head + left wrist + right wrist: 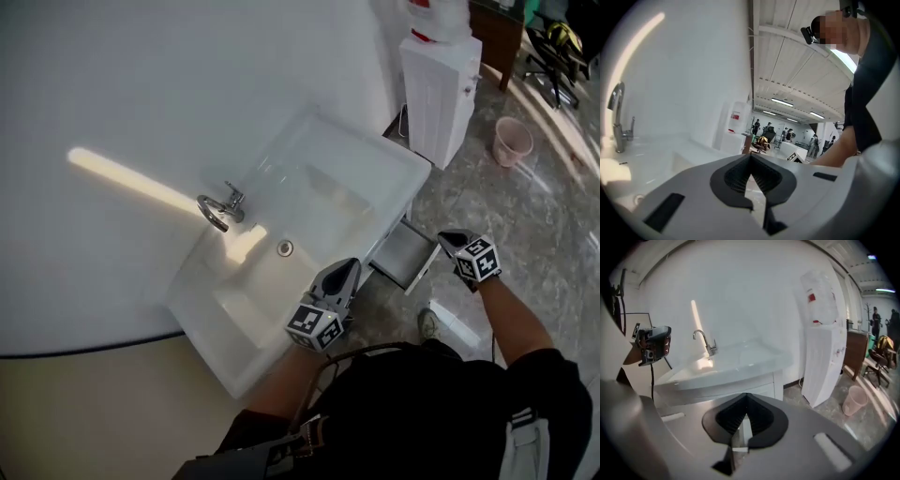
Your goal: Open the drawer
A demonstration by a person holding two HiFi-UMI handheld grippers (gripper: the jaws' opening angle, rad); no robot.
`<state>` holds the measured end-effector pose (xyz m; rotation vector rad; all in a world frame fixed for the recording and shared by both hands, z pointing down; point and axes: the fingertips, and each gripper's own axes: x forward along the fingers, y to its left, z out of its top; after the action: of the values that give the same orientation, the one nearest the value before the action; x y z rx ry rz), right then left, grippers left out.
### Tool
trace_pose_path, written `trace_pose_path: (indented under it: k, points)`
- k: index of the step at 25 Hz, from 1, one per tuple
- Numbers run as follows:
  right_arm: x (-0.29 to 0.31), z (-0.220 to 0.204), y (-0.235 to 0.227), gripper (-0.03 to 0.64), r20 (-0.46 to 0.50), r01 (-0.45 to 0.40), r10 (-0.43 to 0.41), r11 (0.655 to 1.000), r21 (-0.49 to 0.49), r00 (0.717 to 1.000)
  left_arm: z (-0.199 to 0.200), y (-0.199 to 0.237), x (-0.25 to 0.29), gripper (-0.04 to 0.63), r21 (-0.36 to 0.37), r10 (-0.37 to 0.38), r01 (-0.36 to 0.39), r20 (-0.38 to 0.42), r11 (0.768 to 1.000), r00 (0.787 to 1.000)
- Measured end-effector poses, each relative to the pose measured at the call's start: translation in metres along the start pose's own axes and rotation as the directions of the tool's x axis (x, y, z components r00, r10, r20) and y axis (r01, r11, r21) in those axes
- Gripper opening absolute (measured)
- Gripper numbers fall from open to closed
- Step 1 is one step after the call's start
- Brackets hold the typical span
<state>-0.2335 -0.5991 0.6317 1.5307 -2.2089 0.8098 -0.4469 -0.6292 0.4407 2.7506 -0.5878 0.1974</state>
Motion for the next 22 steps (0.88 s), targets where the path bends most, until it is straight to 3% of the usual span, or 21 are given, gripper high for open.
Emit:
trace_pose_path:
  k: [3,6,11,15,22]
  points:
    - [0.007,0.052,0.040,0.002,0.031,-0.075,0.077,0.996,-0.047,0.997,0.033,0.020,-0.054,0.000,-0.003,0.114,-0.114,0.060,0.993,0.992]
    - [0.020,0.102,0.082,0.002,0.055,-0.148,0.154,0.984,-0.101,0.987,0.057,0.043,-0.111,0.000,-0.013,0.228,-0.229,0.139,0.973,0.964]
    - [0.049,0.170,0.162,0.002,0.065,-0.233,0.252,0.949,-0.215,0.966,0.085,0.083,-0.214,0.000,-0.024,0.388,-0.393,0.228,0.919,0.893]
    - [0.068,0.217,0.228,0.002,0.070,-0.291,0.320,0.917,-0.271,0.945,0.096,0.107,-0.297,0.000,-0.060,0.504,-0.508,0.272,0.859,0.820]
    - [0.097,0.277,0.349,0.002,0.068,-0.361,0.415,0.851,-0.381,0.907,0.111,0.139,-0.416,0.000,-0.088,0.597,-0.605,0.323,0.791,0.734]
